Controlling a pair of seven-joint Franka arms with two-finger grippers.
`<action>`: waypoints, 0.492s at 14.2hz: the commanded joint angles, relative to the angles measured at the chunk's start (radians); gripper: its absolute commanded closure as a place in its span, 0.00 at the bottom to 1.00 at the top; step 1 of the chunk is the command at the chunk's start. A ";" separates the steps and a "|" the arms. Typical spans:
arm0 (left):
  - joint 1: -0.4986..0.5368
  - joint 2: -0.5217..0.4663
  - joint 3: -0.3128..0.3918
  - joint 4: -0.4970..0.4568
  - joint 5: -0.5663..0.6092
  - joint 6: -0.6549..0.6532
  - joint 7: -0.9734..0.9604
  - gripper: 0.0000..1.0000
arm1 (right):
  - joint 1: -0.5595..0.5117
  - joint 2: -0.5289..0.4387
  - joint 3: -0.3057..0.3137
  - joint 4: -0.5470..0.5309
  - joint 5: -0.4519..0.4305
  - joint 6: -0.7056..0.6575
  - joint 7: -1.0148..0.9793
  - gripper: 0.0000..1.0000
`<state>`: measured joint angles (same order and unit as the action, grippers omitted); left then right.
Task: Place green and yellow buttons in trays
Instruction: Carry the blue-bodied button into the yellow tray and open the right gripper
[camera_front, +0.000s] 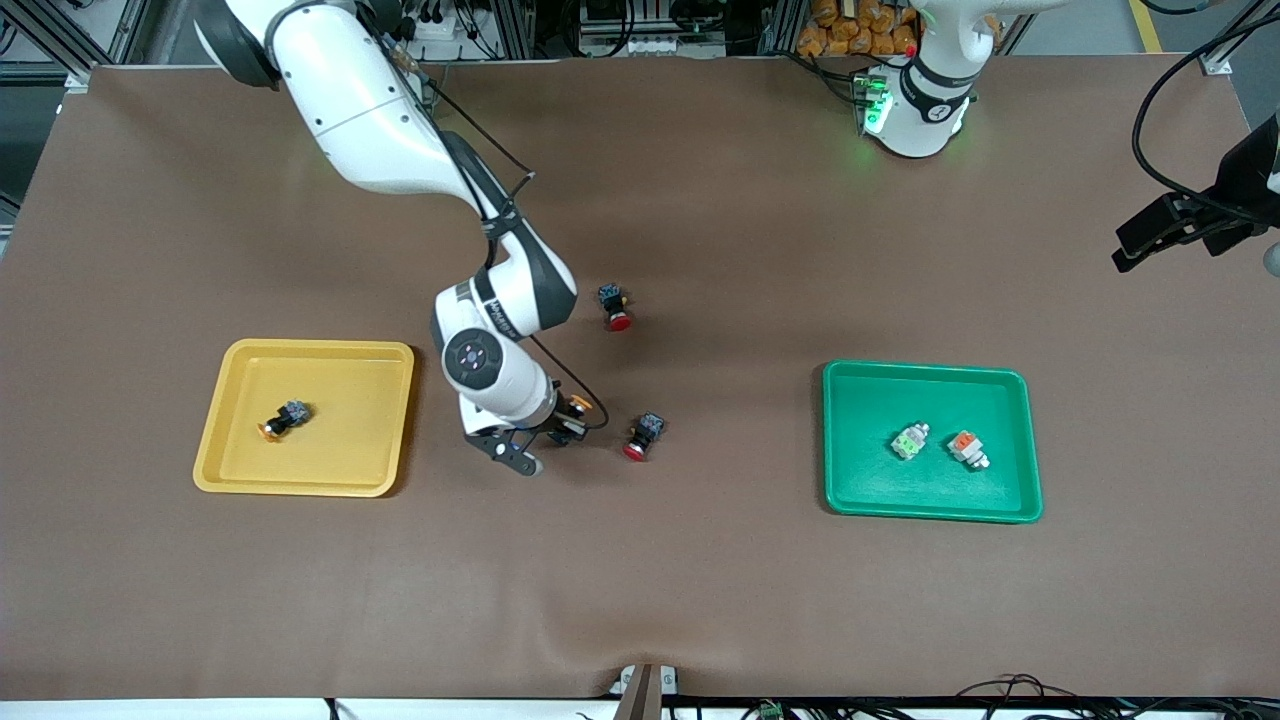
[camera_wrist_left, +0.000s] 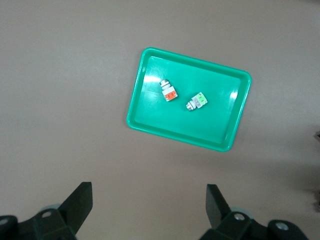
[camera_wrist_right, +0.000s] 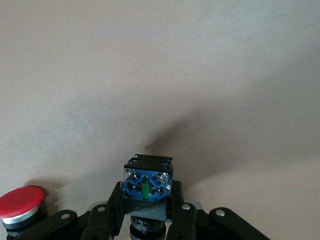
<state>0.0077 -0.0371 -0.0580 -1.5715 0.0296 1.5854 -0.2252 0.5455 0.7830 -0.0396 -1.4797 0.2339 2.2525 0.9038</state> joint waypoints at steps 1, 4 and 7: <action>-0.003 -0.003 0.006 -0.007 -0.022 -0.031 0.064 0.00 | -0.054 -0.076 -0.018 0.045 -0.025 -0.189 0.009 1.00; 0.009 0.003 0.006 -0.008 -0.022 -0.079 0.208 0.00 | -0.154 -0.175 -0.042 0.018 -0.031 -0.342 -0.197 1.00; -0.002 0.023 -0.003 -0.001 -0.017 -0.078 0.216 0.00 | -0.307 -0.231 -0.042 -0.089 -0.033 -0.321 -0.513 1.00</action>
<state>0.0122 -0.0271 -0.0566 -1.5838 0.0290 1.5214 -0.0310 0.3365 0.6046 -0.1024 -1.4644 0.2108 1.9064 0.5649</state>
